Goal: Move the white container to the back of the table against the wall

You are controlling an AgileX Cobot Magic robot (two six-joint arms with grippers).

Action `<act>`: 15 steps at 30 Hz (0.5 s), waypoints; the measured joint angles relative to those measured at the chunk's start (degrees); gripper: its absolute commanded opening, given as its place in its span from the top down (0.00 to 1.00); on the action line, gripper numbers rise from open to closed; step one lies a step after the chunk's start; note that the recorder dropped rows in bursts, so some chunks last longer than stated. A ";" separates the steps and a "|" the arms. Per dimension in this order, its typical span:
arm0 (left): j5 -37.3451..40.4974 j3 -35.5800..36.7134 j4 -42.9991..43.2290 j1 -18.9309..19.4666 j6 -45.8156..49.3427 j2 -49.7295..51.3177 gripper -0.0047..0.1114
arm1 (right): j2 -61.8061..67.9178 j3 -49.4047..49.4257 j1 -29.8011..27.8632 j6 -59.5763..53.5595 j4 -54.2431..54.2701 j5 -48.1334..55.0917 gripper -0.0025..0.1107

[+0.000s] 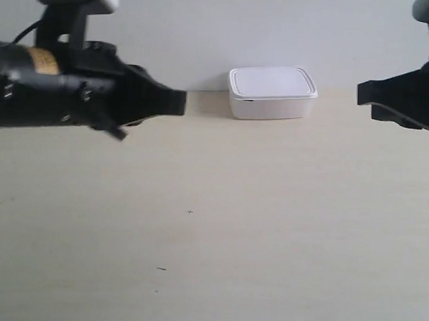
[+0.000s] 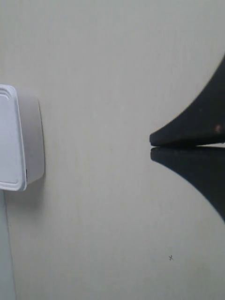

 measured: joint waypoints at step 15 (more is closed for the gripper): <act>-9.01 29.63 0.00 0.00 -0.97 -43.00 0.96 | -39.54 18.75 0.00 0.00 1.45 1.21 0.98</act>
